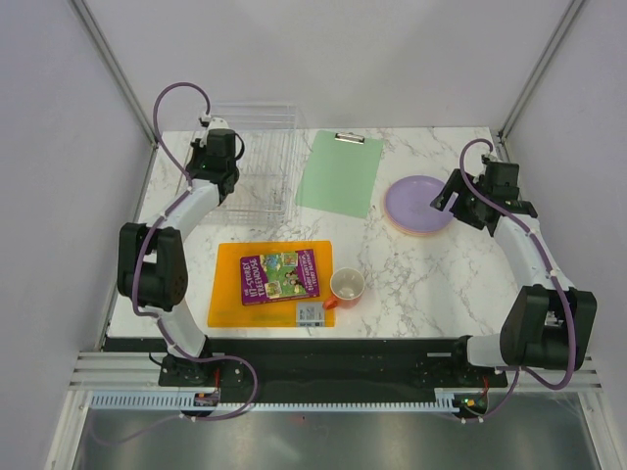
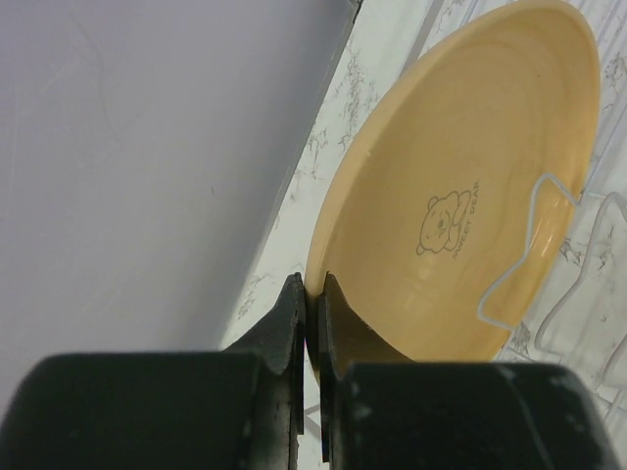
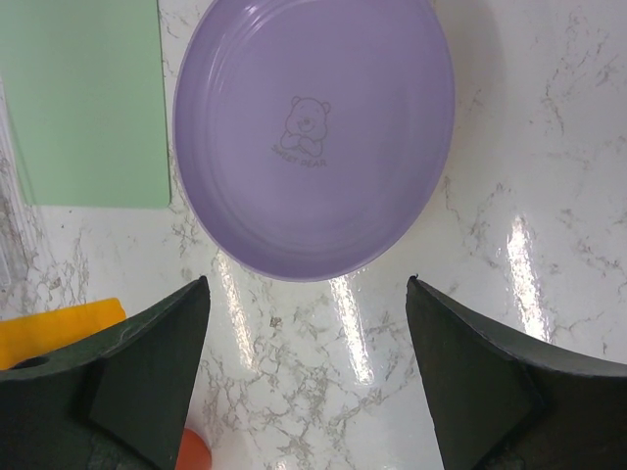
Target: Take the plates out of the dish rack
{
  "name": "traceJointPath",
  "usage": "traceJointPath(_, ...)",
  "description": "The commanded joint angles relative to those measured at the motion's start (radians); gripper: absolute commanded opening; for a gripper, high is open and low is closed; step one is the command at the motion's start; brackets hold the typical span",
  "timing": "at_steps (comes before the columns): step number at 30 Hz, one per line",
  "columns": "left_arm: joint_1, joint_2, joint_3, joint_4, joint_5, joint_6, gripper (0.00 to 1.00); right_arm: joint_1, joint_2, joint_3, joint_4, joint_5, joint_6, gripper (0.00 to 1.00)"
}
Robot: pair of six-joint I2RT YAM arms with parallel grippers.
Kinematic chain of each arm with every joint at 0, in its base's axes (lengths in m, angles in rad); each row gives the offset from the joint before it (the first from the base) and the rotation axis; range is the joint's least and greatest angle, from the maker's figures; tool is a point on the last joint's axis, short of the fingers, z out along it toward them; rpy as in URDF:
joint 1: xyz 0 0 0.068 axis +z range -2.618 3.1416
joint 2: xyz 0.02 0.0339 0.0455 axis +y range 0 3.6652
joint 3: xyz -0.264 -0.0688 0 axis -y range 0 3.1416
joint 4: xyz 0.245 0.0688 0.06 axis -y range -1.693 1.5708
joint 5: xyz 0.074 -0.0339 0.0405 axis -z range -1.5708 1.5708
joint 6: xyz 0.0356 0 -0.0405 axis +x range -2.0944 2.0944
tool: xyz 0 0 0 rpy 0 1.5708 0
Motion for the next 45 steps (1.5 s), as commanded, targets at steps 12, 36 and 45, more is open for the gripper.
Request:
traceJointPath(12,-0.111,-0.042,0.034,0.338,-0.269,0.350,0.02,0.005,-0.007,-0.003,0.022,-0.023,-0.015,0.88)
traceJointPath(36,-0.318,-0.332,0.132,-0.190,-0.130,0.037,0.02,0.072,-0.157,0.058,-0.053,0.068,-0.035,0.88)
traceJointPath(45,-0.367,-0.439,0.120,-0.365,0.279,-0.307,0.02,0.109,-0.240,0.101,-0.056,-0.036,-0.034,0.89)
